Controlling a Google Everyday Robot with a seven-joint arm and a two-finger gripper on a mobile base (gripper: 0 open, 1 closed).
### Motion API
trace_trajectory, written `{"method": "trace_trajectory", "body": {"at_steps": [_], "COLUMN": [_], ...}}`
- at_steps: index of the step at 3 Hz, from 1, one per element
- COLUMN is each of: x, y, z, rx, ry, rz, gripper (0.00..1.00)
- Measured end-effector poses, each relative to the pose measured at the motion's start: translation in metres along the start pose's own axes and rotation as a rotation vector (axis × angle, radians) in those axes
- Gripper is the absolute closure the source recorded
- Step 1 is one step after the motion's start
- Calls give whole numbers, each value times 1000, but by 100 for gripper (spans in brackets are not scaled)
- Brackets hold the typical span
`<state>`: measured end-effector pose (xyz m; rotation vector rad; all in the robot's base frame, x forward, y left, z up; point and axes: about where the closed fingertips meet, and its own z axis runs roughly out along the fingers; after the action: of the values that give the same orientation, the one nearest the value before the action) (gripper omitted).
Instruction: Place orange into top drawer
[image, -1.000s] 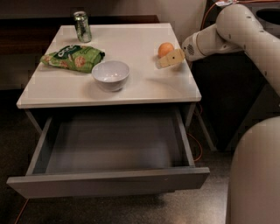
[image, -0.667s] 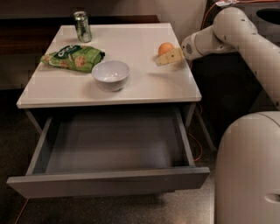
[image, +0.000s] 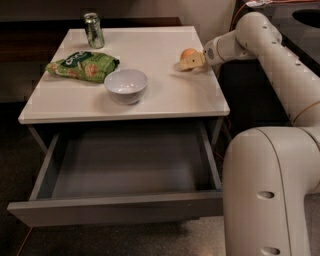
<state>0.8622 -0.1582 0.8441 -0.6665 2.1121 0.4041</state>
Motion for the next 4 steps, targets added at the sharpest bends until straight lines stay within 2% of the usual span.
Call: {"method": "trace_trajectory", "body": {"at_steps": [2, 3, 4], "x": [-20, -30, -31], "y": [8, 12, 27], "z": [4, -9, -29], "rx": [-20, -24, -44], "ry": [-7, -25, -42], "rz": [-51, -78, -95], "gripper": [49, 72, 95]}}
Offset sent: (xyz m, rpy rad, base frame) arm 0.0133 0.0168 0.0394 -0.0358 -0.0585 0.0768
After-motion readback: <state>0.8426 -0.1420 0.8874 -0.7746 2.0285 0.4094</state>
